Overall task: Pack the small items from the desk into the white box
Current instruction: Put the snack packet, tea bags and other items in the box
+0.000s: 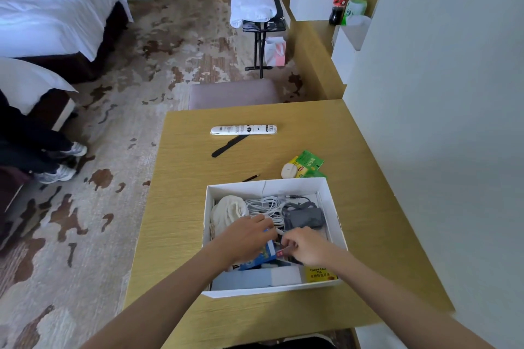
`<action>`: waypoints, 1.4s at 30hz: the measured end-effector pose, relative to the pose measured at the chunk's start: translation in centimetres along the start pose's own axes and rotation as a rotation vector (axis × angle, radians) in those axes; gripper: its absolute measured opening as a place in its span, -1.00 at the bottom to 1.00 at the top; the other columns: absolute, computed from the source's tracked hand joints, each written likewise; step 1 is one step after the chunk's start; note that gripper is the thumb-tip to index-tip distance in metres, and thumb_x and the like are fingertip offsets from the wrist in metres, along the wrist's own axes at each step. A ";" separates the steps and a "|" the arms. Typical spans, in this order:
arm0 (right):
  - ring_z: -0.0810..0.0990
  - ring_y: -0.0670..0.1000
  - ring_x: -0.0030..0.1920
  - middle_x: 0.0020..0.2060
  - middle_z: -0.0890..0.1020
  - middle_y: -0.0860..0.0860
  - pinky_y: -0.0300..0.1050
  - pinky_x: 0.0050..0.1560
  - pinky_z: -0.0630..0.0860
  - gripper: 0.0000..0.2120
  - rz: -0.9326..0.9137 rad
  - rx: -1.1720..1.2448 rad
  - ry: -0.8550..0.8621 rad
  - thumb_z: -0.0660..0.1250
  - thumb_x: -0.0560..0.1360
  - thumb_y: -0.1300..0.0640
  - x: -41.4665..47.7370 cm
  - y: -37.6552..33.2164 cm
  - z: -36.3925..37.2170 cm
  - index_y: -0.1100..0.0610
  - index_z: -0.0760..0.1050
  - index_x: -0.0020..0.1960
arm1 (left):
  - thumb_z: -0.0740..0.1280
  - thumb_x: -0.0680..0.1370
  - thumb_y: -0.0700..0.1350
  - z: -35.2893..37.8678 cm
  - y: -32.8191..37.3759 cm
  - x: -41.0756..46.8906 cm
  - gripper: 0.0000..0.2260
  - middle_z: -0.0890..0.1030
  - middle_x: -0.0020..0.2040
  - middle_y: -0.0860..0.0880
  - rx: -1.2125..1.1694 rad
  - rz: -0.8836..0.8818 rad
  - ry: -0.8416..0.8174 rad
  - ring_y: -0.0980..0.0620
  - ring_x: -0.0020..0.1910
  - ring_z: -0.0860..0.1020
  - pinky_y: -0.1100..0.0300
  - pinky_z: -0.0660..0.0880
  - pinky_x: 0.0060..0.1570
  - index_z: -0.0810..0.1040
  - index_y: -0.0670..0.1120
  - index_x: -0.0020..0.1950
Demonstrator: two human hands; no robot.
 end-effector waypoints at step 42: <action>0.56 0.06 -0.04 0.07 0.54 0.10 -0.17 -0.22 0.45 -0.67 0.250 0.043 0.153 0.41 0.47 0.06 17.5 8.7 -13.4 0.10 0.40 0.16 | 0.20 0.59 -0.04 7.4 -22.0 9.0 -0.78 0.59 0.03 -0.09 -0.071 -0.411 -0.551 -0.08 0.00 0.55 0.09 0.44 -0.19 0.49 -0.11 0.15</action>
Point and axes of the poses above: each hand's wrist, its own x-axis towards the middle knuckle, its own z-axis out of the palm, y = z × x, the point moved 9 cm from there along x, towards the middle knuckle
